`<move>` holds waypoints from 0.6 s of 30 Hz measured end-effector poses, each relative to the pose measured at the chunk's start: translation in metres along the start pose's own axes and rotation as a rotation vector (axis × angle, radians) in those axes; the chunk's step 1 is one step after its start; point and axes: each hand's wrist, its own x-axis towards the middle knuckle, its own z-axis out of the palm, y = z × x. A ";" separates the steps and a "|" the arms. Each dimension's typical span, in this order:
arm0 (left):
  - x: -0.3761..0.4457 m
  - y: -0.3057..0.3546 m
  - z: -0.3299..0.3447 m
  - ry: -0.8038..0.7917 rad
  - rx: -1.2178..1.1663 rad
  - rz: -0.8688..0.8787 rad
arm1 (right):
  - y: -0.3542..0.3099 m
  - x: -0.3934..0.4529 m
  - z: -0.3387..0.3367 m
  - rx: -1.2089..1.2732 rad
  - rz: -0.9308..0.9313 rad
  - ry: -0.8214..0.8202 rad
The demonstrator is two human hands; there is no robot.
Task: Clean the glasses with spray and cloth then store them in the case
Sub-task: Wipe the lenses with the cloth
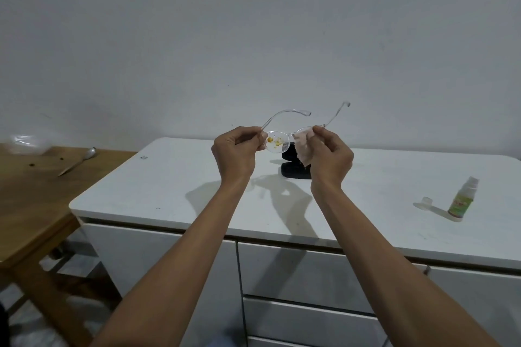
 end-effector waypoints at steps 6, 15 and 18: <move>-0.011 0.006 0.009 0.020 0.003 0.089 | -0.010 0.000 0.030 0.205 0.066 0.118; 0.000 0.006 -0.006 0.080 -0.016 0.079 | -0.022 0.005 0.012 -0.047 0.012 -0.269; 0.007 0.004 -0.016 0.061 -0.002 0.035 | -0.023 0.009 -0.003 -0.147 -0.004 -0.430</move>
